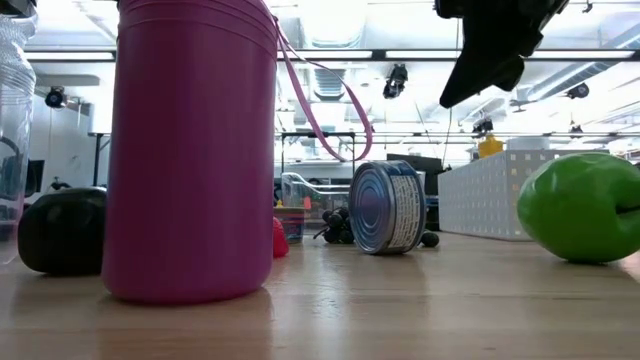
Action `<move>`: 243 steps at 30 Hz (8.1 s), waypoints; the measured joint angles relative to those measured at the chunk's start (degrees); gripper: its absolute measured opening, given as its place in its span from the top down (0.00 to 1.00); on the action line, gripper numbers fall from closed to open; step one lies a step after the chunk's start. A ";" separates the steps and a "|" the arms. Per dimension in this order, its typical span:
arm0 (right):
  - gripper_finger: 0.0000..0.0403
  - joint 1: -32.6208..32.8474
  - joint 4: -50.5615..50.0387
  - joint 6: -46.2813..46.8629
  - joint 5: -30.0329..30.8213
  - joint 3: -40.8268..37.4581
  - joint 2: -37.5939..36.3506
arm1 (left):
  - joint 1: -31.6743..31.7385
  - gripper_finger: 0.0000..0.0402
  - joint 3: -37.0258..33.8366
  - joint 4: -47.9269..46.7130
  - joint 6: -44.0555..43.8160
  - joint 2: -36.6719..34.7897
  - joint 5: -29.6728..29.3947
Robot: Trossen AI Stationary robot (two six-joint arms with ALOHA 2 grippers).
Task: Pick & Place Food Item
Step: Put the blue tuna can into the transparent bin
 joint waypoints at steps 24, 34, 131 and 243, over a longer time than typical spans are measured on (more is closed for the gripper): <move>0.95 7.56 2.98 17.80 13.11 3.32 7.20 | 0.00 0.58 0.00 -0.16 -0.02 -0.01 0.00; 0.95 7.61 -9.29 19.90 12.75 17.48 19.69 | 0.00 0.58 0.00 -0.17 -0.02 0.00 0.00; 0.14 3.97 11.31 28.52 13.23 8.80 29.56 | 0.02 0.58 -0.02 -0.55 -0.04 0.01 0.00; 0.66 -43.28 1.69 -39.57 9.35 20.84 30.76 | 0.02 0.58 -0.02 -3.13 -0.04 0.01 0.02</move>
